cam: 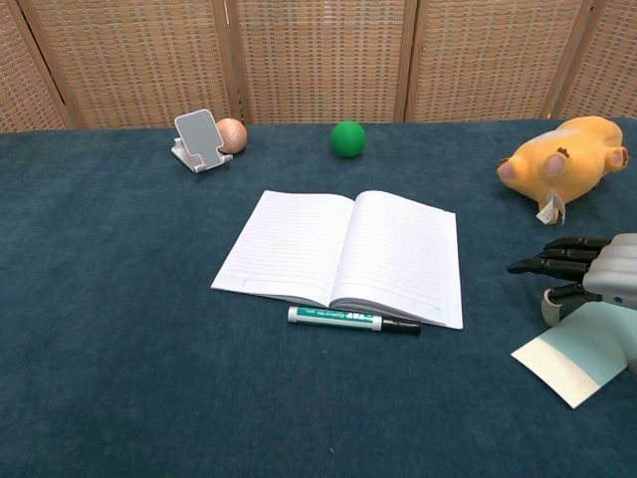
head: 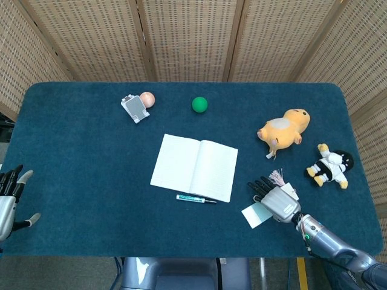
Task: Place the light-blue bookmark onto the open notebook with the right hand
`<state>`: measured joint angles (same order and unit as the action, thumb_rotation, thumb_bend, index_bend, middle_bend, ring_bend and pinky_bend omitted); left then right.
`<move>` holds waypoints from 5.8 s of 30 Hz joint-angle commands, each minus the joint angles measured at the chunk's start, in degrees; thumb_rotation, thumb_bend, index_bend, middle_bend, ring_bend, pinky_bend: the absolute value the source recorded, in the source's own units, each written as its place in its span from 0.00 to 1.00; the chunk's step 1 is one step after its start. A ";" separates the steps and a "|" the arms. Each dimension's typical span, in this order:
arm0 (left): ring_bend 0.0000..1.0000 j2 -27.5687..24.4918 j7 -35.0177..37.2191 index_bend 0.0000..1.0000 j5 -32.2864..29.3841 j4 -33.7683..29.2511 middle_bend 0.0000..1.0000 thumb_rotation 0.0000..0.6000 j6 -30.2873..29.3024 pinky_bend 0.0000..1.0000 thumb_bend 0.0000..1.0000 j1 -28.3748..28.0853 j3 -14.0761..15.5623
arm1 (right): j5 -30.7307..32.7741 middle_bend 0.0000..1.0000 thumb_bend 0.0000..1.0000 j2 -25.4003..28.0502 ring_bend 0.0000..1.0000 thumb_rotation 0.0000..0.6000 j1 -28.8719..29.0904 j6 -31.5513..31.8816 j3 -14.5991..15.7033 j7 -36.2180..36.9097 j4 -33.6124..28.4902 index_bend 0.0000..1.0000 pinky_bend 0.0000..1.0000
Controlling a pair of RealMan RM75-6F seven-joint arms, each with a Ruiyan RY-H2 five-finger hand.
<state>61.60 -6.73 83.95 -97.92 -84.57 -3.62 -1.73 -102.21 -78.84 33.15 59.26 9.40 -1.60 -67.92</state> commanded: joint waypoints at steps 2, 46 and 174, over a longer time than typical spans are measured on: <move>0.00 -0.02 0.03 0.00 0.00 0.00 0.00 1.00 0.01 0.00 0.00 -0.02 -0.01 | 0.15 0.00 0.23 -0.03 0.00 1.00 0.02 -0.17 0.02 -0.45 -0.17 0.54 0.00; 0.00 -1.80 3.78 0.00 -1.18 -0.16 0.00 1.00 0.80 0.00 0.00 -0.29 -0.63 | 5.85 0.00 0.26 11.05 0.00 1.00 8.34 -1.35 -13.66 -16.29 -20.44 0.55 0.00; 0.00 -2.91 2.92 0.00 -19.13 0.79 0.00 1.00 14.74 0.00 0.00 -8.10 -4.90 | 36.88 0.00 1.00 -12.70 0.00 1.00 36.66 -30.79 -11.91 -18.22 -5.61 0.00 0.00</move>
<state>58.69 -3.82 64.83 -97.15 -69.84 -11.72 -6.62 -65.28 -91.27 69.70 28.47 -2.54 -19.66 -73.80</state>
